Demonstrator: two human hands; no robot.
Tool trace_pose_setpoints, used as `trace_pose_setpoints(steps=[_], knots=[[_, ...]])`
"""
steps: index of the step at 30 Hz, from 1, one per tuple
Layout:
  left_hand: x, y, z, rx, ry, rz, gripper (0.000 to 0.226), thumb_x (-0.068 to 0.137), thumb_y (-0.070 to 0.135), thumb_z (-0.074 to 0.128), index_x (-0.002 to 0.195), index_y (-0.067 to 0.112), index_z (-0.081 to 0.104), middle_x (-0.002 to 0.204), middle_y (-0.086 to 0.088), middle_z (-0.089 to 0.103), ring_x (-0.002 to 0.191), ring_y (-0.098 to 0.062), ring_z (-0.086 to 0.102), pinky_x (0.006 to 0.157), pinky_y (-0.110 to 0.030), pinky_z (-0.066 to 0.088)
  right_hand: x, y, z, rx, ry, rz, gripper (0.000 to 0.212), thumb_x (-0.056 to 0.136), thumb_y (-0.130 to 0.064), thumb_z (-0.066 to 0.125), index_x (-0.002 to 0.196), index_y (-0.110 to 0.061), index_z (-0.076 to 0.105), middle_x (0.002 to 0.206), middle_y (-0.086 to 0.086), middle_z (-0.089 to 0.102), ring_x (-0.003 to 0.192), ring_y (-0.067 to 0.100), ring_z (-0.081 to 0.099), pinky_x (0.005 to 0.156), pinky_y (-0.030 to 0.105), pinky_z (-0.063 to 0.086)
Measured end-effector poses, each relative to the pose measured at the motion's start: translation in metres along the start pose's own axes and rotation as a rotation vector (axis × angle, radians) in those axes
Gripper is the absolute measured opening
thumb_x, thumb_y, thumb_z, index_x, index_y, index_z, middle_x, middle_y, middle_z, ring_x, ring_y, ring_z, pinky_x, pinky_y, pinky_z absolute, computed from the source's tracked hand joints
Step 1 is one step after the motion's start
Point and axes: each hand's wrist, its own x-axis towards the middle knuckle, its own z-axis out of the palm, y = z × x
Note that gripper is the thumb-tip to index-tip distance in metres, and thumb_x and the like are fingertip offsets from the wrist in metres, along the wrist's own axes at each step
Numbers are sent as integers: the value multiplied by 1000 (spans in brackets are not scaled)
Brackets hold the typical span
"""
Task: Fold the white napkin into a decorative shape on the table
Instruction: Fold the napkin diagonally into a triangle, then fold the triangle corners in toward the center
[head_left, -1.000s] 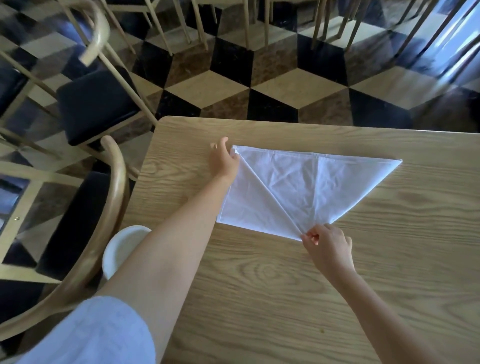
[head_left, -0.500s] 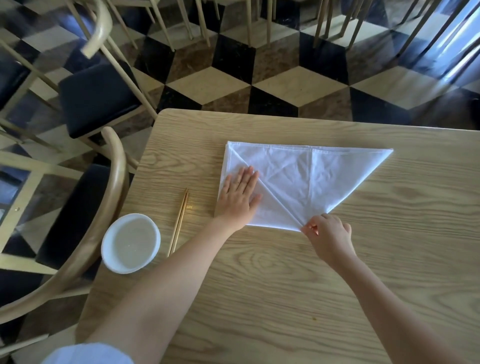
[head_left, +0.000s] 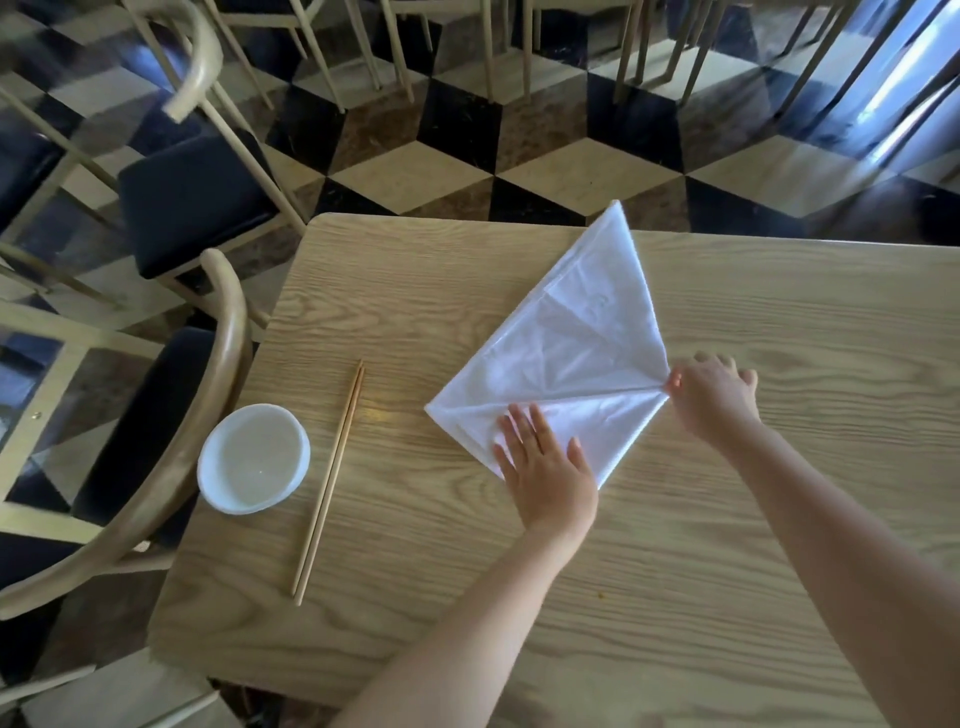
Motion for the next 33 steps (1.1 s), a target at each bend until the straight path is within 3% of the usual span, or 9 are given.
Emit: trace_pose_setpoints(steps=[3, 6, 10, 12, 16, 20, 25, 30, 33], knots=[[2, -1, -10, -84, 66, 106, 54, 99, 23, 27, 146, 16, 3, 157, -5, -4, 144, -19, -7, 117, -41, -1, -5, -13, -2, 162, 157, -9, 21, 89, -11, 49, 107, -6, 60, 113, 17, 55, 110, 35, 43, 91, 44, 36], [25, -27, -27, 97, 151, 266, 50, 98, 19, 29, 146, 18, 14, 158, -2, 5, 145, -20, -3, 117, -42, -3, -34, -51, 17, 333, 146, -248, 37, 95, -17, 42, 129, -5, 47, 137, 17, 48, 127, 32, 40, 106, 42, 31], [43, -70, -32, 395, 79, 330, 51, 98, 35, 15, 146, 21, 4, 158, 2, 1, 144, -19, -7, 115, -44, -11, -73, -98, 62, 262, 25, -458, 51, 99, -30, 30, 145, -11, 21, 156, 5, 18, 145, 18, 7, 120, 34, 1], [45, -80, -28, 438, 79, 355, 56, 93, 39, 8, 146, 22, 1, 157, 4, -1, 144, -18, -6, 115, -44, -10, -76, -102, 76, 194, 50, -445, 55, 98, -38, 25, 146, -13, 20, 156, 3, 15, 144, 16, 4, 119, 34, -3], [48, -82, -25, 384, 128, 360, 53, 98, 37, 22, 146, 22, 5, 151, 9, -6, 141, -15, -8, 117, -43, -5, -70, -85, 80, 119, 105, -404, 58, 94, -47, 23, 145, -20, 22, 154, -3, 22, 143, 13, 12, 117, 34, 3], [50, -85, -26, 386, 130, 356, 55, 98, 37, 25, 143, 25, -4, 150, 10, -11, 140, -10, -12, 118, -41, -5, -61, -54, 78, 104, 130, -285, 60, 92, -47, 25, 146, -20, 20, 154, -2, 23, 142, 11, 11, 118, 34, 7], [50, -87, -27, 373, 101, 367, 54, 98, 39, 18, 140, 26, -14, 150, 10, -16, 139, -10, -17, 119, -42, -4, -44, -7, 70, 88, 119, -154, 62, 94, -49, 21, 147, -21, 6, 158, -3, 8, 144, 9, 2, 119, 35, -2], [48, -84, -26, 364, 98, 356, 54, 98, 38, 18, 140, 24, -13, 150, 8, -16, 142, -12, -13, 118, -42, -6, -40, 0, 52, 40, -21, -121, 69, 93, -53, 19, 147, -16, -5, 158, -2, -6, 143, 9, -10, 118, 33, -7], [48, -83, -24, 380, 105, 336, 55, 98, 38, 19, 140, 22, -12, 153, 7, -12, 143, -14, -10, 118, -42, -6, -86, -44, 54, 104, 85, -239, 75, 91, -54, 26, 146, -7, 9, 157, 9, 9, 145, 19, 7, 118, 36, 5]])
